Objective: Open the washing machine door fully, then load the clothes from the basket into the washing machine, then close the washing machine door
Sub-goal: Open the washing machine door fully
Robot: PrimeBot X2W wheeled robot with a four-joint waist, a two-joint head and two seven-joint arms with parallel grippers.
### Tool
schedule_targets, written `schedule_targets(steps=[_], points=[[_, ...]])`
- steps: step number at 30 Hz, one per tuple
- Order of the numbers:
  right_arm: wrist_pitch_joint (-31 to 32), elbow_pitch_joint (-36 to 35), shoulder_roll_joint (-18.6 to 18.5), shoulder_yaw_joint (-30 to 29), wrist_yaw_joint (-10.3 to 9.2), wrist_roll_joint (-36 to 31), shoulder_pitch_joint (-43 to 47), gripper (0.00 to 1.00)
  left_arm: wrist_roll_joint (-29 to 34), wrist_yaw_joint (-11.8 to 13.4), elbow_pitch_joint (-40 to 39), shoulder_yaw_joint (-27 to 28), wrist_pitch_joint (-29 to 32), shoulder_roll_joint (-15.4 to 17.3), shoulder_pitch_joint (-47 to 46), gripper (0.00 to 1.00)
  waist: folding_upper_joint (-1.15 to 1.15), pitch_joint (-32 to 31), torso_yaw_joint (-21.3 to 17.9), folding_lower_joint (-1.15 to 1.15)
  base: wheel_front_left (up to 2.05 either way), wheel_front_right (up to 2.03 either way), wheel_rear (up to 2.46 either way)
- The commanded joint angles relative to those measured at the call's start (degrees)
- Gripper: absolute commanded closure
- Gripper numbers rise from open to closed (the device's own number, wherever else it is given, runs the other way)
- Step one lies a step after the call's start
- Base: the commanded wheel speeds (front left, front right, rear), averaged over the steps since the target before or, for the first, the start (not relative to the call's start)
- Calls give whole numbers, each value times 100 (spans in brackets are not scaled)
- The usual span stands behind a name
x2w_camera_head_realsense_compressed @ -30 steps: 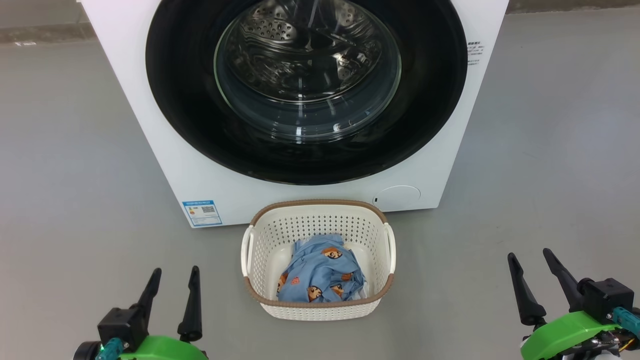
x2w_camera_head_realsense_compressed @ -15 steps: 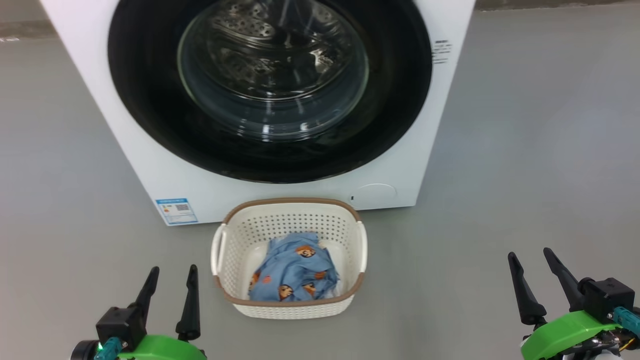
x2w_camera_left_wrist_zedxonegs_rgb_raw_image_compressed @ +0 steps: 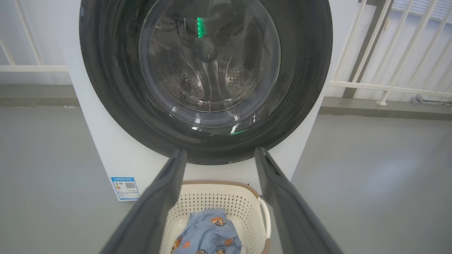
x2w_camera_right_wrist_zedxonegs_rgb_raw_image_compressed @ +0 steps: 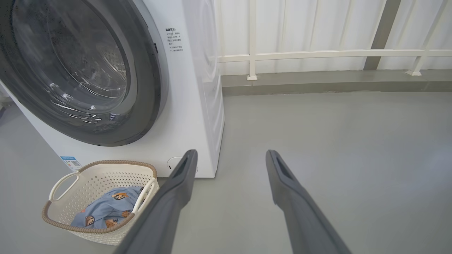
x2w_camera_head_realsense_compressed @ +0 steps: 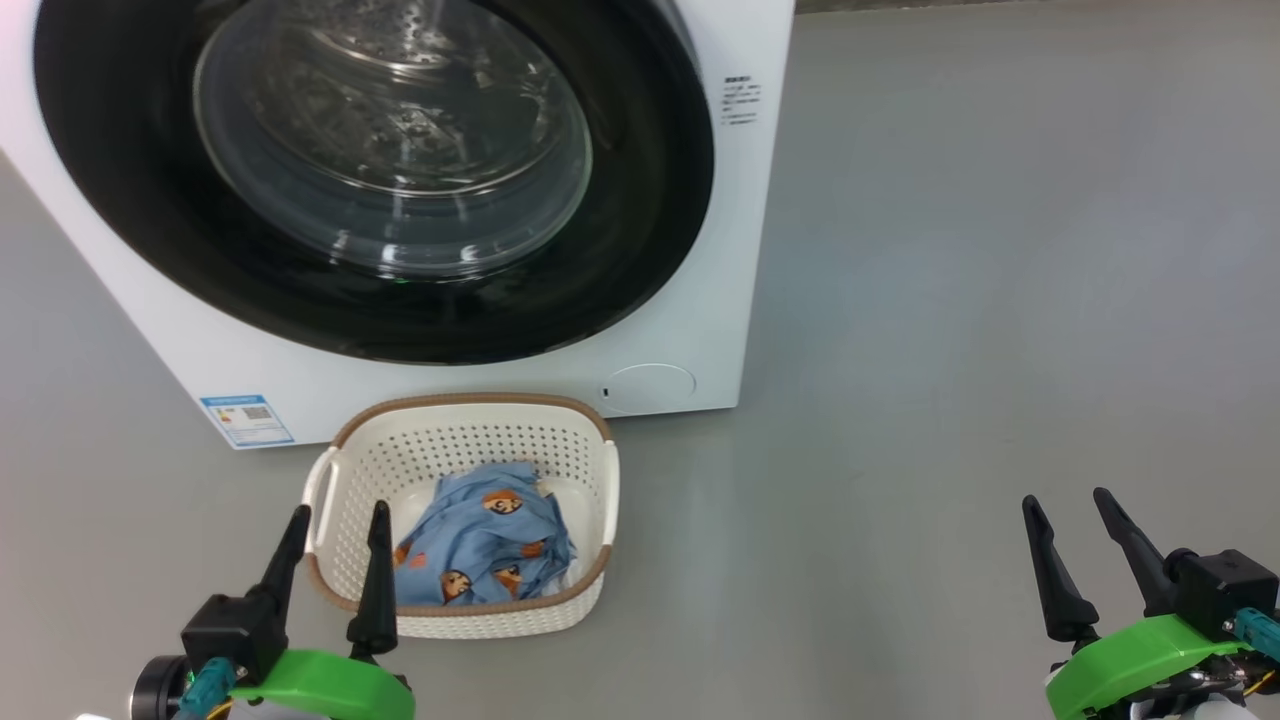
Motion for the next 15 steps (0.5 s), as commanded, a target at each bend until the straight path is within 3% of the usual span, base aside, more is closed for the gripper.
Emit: schedule_targets(steps=[1, 7, 15], points=[[-69, -159, -78, 96, 9, 10, -192, 0, 44, 57, -203, 199, -54, 106, -194, 0, 0, 1, -4, 0, 66, 66, -132], [-69, -166, -67, 92, 9, 1, -205, 0, 66, 45, -234, 204, -54, 106, -172, 0, 0, 15, -18, 0, 38, 38, -77], [-69, -164, -57, 72, 9, 1, -198, 0, 35, 76, -232, 191, -54, 106, -151, 0, 0, 5, -25, 0, 2, 2, -3]])
